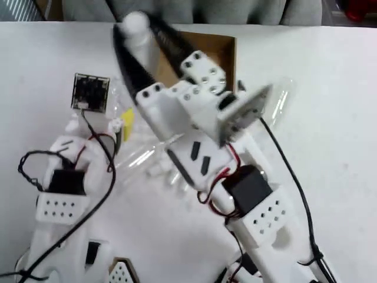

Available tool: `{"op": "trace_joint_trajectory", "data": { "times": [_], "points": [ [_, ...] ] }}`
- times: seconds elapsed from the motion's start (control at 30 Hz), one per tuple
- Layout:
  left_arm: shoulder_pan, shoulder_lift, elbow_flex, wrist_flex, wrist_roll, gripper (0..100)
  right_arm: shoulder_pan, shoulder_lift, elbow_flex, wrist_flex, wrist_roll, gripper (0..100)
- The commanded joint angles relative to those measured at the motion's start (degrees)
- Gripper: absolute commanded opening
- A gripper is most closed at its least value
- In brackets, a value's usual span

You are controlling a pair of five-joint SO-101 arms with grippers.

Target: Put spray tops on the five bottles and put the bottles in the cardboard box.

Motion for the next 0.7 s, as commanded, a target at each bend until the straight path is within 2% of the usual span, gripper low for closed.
{"op": "trace_joint_trajectory", "data": {
  "times": [0.0,0.23,0.4,0.53,0.67],
  "points": [
    [0.6,-8.8,2.9,-4.0,0.6,2,0.0,0.0,0.7,2.0,1.1,1.5],
    [2.9,-26.8,12.0,-3.9,0.6,3,0.6,0.1,0.4,-0.7,1.0,1.5],
    [7.9,-37.6,17.2,-4.0,0.6,3,1.0,1.5,-1.8,0.2,-5.0,1.5],
    [11.9,-42.1,21.5,-9.2,0.7,2,1.9,2.9,-4.8,4.1,-7.7,1.5],
    [12.8,-42.4,24.9,-14.3,0.7,2,2.1,4.3,-7.5,7.8,-8.7,1.5]
  ]
}}
